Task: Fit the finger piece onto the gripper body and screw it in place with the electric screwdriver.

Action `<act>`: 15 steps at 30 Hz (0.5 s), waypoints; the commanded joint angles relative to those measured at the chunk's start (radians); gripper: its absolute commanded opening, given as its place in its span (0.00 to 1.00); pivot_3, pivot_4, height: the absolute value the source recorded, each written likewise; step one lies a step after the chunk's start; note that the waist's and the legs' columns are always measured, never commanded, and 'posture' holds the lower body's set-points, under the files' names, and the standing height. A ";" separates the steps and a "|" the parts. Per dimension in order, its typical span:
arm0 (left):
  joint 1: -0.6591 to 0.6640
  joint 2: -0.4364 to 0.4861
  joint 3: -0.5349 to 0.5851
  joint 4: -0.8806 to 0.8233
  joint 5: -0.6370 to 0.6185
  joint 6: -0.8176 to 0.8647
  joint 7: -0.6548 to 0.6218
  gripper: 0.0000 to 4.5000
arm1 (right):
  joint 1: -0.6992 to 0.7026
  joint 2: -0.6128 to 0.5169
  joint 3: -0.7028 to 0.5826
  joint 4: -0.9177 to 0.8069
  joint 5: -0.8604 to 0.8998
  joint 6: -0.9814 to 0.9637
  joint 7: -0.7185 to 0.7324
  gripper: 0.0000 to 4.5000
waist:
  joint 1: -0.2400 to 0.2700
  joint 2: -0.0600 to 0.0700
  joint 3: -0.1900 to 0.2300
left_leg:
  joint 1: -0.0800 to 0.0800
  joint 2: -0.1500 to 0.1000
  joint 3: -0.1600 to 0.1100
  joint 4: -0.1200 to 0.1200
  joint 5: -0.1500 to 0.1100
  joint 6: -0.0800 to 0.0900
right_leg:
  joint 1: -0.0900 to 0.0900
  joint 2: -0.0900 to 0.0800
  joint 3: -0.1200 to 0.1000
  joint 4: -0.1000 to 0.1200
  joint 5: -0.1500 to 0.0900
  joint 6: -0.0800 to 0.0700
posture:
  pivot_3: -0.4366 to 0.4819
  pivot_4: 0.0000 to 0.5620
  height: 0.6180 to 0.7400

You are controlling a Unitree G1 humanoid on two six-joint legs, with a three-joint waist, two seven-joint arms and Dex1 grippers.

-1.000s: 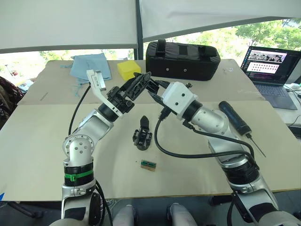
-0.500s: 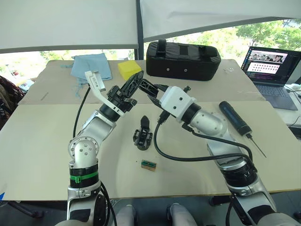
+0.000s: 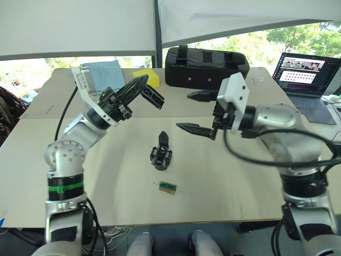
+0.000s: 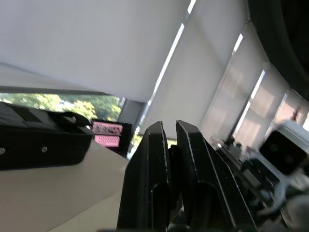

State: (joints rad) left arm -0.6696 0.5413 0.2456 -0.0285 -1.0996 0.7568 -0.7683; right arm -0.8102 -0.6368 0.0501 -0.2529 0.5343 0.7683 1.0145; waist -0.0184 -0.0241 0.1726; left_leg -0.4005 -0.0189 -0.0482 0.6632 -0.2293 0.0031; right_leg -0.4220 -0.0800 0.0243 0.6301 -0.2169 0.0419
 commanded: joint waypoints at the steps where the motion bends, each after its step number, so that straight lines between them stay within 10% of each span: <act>1: -0.025 0.114 -0.069 -0.010 -0.010 0.140 -0.175 0.00 | -0.068 -0.045 -0.047 0.044 0.218 0.300 0.076 1.00 | -0.001 0.000 0.000 | 0.000 0.000 0.000 0.000 0.000 0.000 | 0.000 0.000 0.000 0.000 0.000 0.000 | 0.48 0.27 1.00; 15: -0.044 0.123 -0.181 -0.091 0.003 0.287 -0.280 0.00 | -0.229 0.155 0.049 0.049 0.332 0.741 -0.131 1.00 | 0.000 0.000 0.000 | -0.003 0.001 -0.001 0.000 0.000 0.000 | -0.004 0.000 0.000 0.001 0.000 -0.001 | 0.48 0.27 1.00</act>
State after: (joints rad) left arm -0.7055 0.6624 0.0532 -0.0842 -1.0970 1.0461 -1.0360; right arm -1.0178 -0.4841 0.1372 -0.1710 0.8343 1.4762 0.8986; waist -0.0188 -0.0242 0.1730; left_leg -0.4038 -0.0182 -0.0489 0.6631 -0.2292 0.0030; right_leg -0.4262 -0.0797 0.0247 0.6314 -0.2166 0.0409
